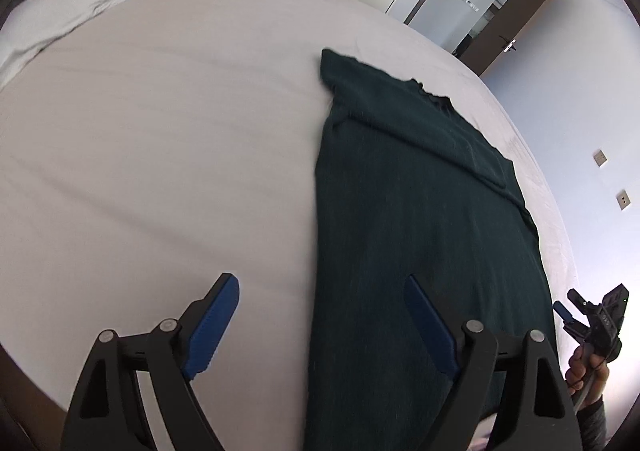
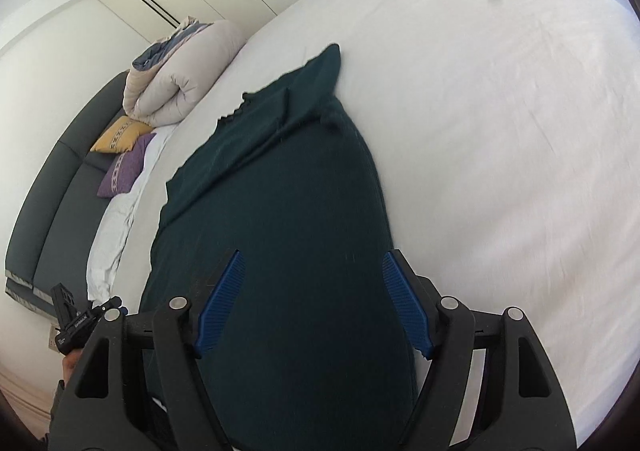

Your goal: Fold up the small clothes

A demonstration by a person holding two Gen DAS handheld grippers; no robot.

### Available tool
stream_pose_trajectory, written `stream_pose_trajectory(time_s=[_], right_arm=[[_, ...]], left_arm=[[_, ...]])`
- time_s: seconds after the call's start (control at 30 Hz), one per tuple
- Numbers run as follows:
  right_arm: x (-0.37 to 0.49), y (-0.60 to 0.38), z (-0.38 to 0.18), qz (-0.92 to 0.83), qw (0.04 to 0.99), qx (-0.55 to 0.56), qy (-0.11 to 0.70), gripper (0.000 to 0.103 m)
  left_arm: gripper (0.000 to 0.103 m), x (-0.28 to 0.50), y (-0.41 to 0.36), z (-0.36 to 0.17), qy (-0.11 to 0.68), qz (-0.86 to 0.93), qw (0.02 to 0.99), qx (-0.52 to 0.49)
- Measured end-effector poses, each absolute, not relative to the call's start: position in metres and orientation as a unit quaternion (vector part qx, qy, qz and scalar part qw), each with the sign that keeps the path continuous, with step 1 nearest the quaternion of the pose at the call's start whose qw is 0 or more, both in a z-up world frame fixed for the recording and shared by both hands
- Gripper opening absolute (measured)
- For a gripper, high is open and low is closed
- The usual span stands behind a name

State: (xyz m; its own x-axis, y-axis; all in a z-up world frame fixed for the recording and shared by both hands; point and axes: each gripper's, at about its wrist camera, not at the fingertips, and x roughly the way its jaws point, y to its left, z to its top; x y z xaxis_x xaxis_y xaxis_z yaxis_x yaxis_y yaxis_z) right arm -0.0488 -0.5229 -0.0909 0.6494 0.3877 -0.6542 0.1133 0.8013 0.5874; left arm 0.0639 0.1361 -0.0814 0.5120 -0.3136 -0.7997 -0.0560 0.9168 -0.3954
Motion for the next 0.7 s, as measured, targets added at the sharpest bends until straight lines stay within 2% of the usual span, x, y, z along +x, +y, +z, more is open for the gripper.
stream_pose_trajectory(time_s=[0.1,0.33,0.53,0.7], right_arm=[[-0.089,-0.525,-0.102,0.089,0.85,0.313,0.414,0.071],[-0.129,-0.528,-0.107,0.095,0.843,0.323,0.42,0.071],[-0.138,-0.528,-0.104,0.102,0.84,0.319,0.428,0.071],[-0.141,-0.534,-0.104,0.102,0.835,0.333,0.426,0.071]], left_arm=[[0.086,0.033,0.127,-0.099,0.524,-0.097,0.828,-0.177],[0.085,0.012,0.124,-0.107,0.534,-0.131,0.813,-0.191],[0.065,0.016,0.132,-0.109,0.559,-0.145,0.792,-0.2],[0.065,0.015,0.13,-0.114,0.573,-0.177,0.763,-0.24]])
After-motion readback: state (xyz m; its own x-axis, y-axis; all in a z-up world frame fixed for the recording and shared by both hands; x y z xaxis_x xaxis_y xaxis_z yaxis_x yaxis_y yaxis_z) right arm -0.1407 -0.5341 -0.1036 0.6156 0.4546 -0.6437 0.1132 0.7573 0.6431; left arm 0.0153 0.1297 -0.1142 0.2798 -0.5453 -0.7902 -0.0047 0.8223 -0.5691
